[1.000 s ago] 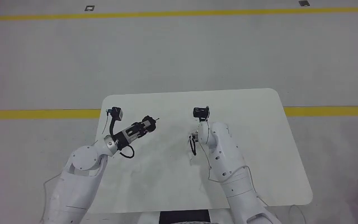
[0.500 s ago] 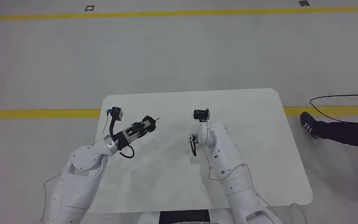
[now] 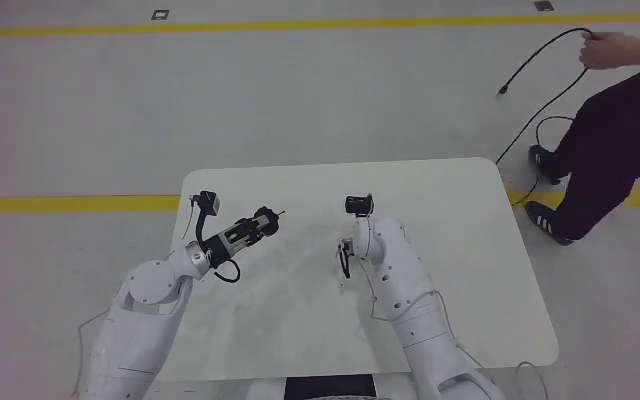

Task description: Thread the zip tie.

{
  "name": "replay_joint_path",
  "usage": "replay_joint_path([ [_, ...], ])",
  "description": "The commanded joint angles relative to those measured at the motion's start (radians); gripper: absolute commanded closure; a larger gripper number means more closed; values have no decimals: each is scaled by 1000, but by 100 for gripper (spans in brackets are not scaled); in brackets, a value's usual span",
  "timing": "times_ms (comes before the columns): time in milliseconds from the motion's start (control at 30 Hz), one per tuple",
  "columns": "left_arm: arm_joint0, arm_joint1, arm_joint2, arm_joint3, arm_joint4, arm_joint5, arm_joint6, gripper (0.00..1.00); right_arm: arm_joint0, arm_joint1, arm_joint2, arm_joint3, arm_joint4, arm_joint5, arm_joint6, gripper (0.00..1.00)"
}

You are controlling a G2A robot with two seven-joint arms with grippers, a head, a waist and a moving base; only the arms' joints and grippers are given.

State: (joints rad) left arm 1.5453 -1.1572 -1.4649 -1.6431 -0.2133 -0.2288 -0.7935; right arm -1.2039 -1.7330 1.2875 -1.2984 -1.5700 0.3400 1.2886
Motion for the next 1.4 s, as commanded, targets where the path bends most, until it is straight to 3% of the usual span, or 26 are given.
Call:
replay_joint_path([
  [0,0,0,0,0,0,0,0,100,-1,1,-1,-3,0,0,-1,80],
  [367,0,0,0,0,0,0,0,100,20,-1,-32,34,0,0,-14,76],
  [633,0,0,0,0,0,0,0,100,46,17,-80,59,0,0,-5,76],
  [1200,0,0,0,0,0,0,0,100,39,40,-100,49,0,0,17,84],
  [1367,0,0,0,0,0,0,0,100,35,39,-96,42,0,0,12,81],
])
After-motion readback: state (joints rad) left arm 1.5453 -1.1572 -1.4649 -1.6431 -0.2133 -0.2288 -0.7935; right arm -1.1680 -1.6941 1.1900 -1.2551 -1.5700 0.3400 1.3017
